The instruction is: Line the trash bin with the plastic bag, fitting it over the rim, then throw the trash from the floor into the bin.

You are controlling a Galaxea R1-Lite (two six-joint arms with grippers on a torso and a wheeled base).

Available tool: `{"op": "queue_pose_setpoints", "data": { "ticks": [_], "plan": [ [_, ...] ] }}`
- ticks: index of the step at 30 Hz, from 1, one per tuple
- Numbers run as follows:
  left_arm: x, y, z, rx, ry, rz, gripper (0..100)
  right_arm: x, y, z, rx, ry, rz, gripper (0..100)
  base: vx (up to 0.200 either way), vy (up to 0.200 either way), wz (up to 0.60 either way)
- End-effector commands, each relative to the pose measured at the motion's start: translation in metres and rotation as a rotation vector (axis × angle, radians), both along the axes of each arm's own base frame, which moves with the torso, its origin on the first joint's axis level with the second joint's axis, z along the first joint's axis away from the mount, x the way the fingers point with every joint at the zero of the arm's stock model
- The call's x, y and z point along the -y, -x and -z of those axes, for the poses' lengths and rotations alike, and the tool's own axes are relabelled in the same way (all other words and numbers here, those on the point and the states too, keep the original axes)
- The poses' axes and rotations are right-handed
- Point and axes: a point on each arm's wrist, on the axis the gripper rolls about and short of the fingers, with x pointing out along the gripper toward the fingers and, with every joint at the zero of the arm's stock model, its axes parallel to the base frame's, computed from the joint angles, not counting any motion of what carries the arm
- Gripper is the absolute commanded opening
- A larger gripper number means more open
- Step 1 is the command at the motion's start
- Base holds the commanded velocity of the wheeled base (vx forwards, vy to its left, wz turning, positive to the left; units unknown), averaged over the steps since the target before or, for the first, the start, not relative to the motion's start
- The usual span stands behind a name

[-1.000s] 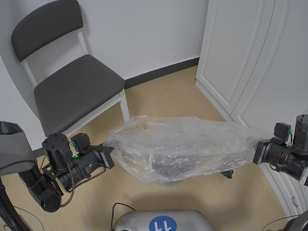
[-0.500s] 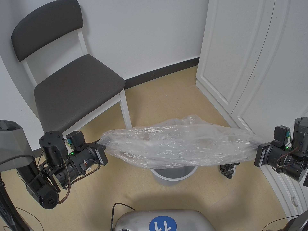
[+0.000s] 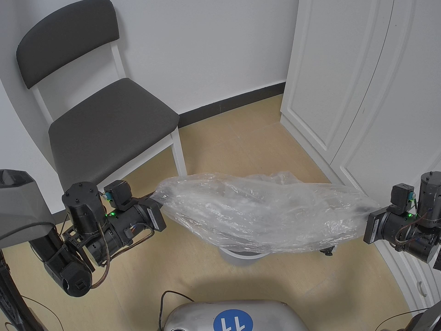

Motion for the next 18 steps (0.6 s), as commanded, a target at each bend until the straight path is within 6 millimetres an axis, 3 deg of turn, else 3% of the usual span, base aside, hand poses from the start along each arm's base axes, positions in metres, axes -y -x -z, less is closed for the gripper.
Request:
{"op": "queue_pose_setpoints", "data": {
  "ticks": [1,11,18],
  "plan": [
    [0.009,-0.010,-0.001,0.019,-0.006,0.034,0,0.000,0.002,0.001,-0.001,0.000,-0.003,0,0.000,0.000,0.00],
    [0.021,-0.030,-0.012,0.015,-0.010,0.066,0,0.001,0.003,0.002,-0.005,0.001,-0.003,0,0.000,0.000,0.00],
    [0.031,-0.027,-0.008,-0.007,-0.017,0.112,0,-0.005,-0.008,0.001,-0.007,-0.005,-0.015,0,0.000,0.000,0.00]
  ]
}}
